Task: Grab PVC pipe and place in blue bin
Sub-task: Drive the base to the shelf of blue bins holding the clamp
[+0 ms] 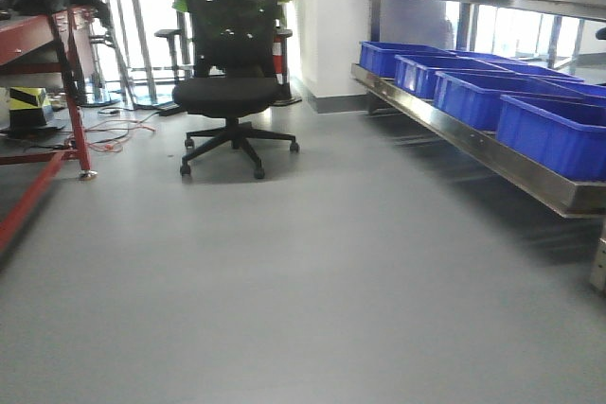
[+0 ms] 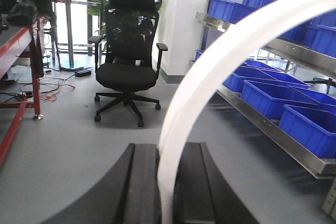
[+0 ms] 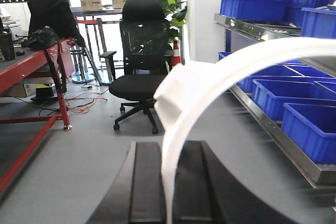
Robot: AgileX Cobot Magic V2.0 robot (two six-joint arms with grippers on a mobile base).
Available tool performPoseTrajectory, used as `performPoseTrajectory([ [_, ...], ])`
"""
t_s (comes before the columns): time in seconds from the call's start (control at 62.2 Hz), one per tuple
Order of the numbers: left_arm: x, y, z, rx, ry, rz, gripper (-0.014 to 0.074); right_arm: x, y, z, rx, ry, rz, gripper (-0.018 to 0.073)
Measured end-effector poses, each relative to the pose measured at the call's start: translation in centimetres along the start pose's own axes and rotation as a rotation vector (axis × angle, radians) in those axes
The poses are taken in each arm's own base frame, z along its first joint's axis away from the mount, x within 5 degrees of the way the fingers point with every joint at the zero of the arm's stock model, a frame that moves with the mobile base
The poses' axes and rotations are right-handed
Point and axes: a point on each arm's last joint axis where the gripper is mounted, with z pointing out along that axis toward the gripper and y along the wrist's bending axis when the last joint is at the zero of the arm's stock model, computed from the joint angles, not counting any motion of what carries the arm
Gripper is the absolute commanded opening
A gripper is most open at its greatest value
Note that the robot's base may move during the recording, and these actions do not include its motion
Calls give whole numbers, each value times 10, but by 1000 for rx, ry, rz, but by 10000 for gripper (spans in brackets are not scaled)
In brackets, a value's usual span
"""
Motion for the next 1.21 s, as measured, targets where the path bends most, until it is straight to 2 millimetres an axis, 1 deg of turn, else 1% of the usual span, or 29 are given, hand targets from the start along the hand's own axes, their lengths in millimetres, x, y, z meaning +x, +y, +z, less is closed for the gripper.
performPoseTrajectory([
  [1.207, 0, 0, 0, 0, 0, 0, -111, -1, 0, 0, -1, -8, -3, -161],
])
